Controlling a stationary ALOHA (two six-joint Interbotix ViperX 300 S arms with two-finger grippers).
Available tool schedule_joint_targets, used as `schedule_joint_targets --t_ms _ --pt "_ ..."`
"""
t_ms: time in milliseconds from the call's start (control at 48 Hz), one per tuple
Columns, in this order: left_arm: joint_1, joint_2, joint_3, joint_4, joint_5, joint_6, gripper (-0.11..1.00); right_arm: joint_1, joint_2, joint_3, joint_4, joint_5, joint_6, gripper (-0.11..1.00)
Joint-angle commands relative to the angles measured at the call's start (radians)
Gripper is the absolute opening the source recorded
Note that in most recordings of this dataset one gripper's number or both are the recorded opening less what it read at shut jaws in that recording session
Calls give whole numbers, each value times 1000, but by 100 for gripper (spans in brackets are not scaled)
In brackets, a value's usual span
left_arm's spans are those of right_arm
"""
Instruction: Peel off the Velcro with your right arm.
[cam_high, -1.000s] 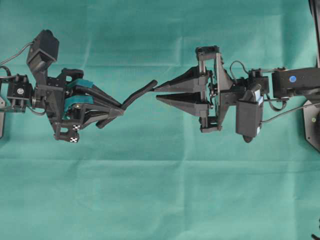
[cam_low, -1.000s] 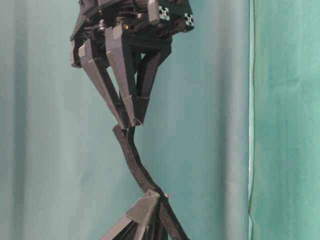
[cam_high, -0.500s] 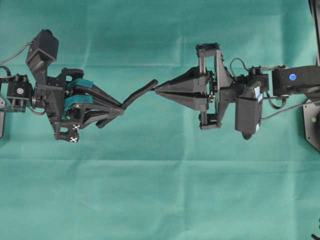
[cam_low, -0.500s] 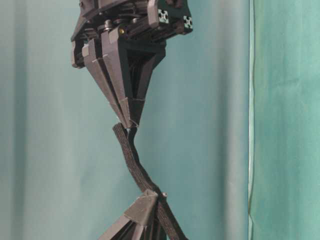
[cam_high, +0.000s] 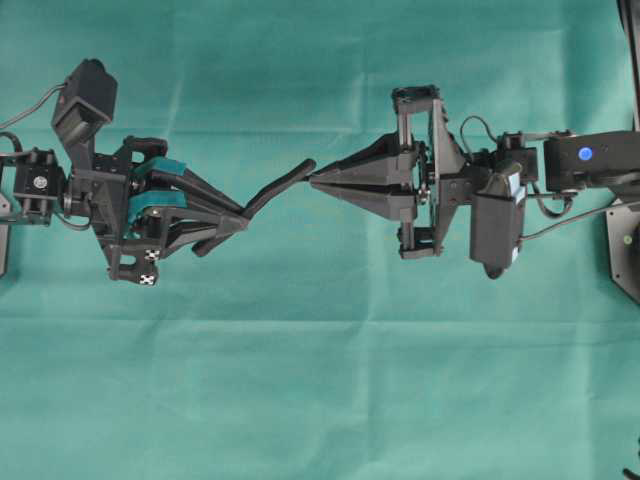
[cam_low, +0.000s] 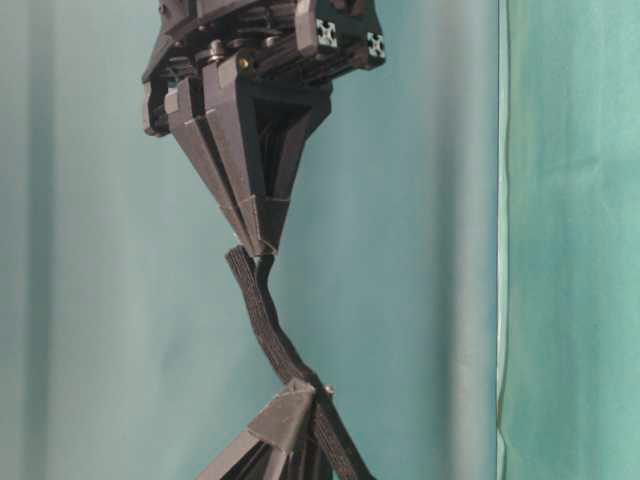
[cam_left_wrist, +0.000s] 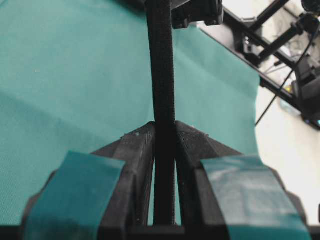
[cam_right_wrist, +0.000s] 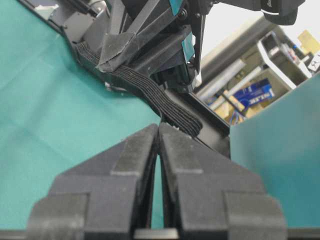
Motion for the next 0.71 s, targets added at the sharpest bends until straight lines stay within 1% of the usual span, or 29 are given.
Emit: schedule_joint_targets --t_ms 0,604,687 --pt "-5 -6 -18 -2 -9 3 10 -3 -8 -18 3 -5 3 -9" --pt "-8 -6 -25 -2 -11 2 10 -3 -9 -12 3 2 12 -9" --pt "-8 -6 -25 -2 -11 3 10 -3 -9 -12 3 -2 14 -4"
